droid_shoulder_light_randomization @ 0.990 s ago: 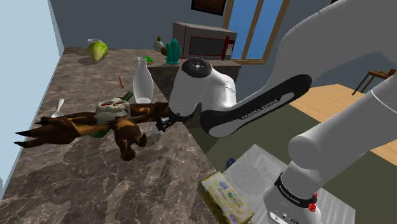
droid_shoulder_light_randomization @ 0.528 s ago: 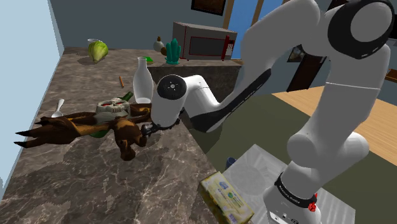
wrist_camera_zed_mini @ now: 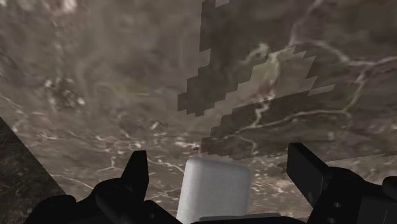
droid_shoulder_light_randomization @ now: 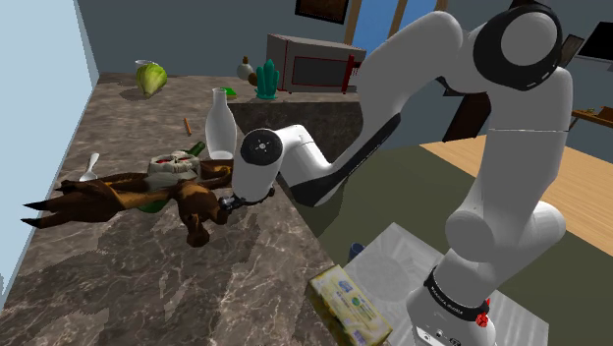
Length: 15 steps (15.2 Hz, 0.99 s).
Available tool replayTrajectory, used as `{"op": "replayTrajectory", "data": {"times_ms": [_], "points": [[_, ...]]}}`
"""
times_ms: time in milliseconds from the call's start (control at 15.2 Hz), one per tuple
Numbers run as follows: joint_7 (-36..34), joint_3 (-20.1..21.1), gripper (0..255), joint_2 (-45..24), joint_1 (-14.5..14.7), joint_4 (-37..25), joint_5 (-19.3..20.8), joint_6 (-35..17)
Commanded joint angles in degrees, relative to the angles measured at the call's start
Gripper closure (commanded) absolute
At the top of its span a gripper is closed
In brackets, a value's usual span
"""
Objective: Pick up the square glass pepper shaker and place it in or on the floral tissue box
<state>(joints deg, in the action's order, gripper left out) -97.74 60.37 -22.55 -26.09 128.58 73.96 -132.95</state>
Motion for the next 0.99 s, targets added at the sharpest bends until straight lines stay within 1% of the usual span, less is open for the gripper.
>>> {"op": "replayTrajectory", "data": {"times_ms": [0,264,330,792,924], "points": [[0.0,-0.1,0,-0.1,0.1,-0.1,0.2,0.0],[0.0,-0.1,0,-0.1,0.1,-0.1,0.1,0.0],[0.0,-0.1,255,-0.1,0.1,-0.1,0.1,0.0],[-0.2,-0.3,255,-0.5,0.4,-0.3,0.4,0.2],[-0.1,-0.1,255,-0.2,0.1,-0.1,0.2,0.0]]}}
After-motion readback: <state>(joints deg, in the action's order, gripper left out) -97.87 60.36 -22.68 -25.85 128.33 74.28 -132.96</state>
